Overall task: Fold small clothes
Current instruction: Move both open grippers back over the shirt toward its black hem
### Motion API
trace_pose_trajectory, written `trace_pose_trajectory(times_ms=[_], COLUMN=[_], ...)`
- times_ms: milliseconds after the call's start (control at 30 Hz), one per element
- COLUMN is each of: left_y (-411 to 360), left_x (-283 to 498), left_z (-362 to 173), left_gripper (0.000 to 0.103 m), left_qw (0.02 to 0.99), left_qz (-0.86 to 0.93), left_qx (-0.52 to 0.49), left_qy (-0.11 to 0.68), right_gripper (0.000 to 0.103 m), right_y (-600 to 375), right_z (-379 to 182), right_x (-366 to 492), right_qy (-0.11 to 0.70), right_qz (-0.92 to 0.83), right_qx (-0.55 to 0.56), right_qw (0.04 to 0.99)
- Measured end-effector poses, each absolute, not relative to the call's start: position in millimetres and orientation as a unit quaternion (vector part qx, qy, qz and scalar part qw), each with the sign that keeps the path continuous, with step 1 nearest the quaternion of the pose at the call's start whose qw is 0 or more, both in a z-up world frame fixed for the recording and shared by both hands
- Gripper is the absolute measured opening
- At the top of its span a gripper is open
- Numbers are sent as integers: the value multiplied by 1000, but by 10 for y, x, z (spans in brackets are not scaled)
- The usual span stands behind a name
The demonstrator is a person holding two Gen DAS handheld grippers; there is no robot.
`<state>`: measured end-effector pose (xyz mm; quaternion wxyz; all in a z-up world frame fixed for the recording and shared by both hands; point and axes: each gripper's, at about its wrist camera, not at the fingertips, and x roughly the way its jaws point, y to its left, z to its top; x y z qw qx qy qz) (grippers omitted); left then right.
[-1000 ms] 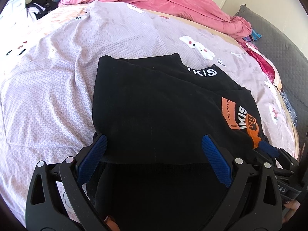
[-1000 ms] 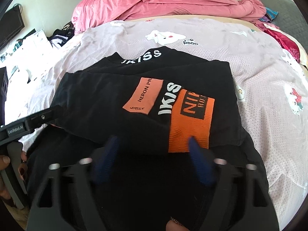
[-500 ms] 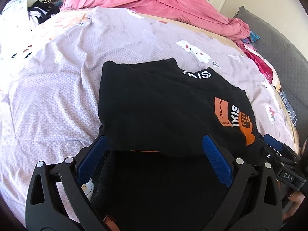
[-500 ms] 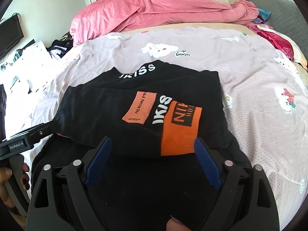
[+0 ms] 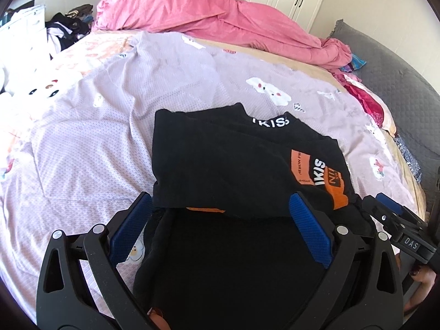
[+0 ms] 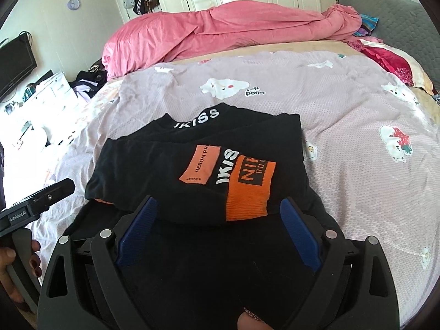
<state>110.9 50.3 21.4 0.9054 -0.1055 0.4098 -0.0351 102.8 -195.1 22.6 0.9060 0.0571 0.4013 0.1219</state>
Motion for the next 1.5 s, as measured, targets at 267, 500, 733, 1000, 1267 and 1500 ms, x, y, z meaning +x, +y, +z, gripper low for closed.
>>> trace_pose_trajectory(times_ms=[267,500,733,1000,1267,1500], left_y=[507,515,520,580,640,666], left_x=[941,819,698,576,472,378], left_z=[317,377,383,390,377,314], left_gripper=[94,94,94,94,94,94], left_qw=[912,915,918,920,920,918], left_qz=[-31,-33,-29,-23,-19,-16], left_qx=[-103,-100,-91,-95,-97,-92], left_qy=[397,390,385,381,378,386], right_gripper=[91,91,91,96,96,96], right_y=[-1996,-2038,-2079,-2141,-2206,-2285], right_z=[358,460,511,511,485,375], right_x=[858,711,586,489,406,353], right_qy=[385,373,366,363,367,380], right_qz=[122,121,118,112,107,98], right_qx=[59,58,54,54,52,53], right_qw=[913,918,921,924,923,918])
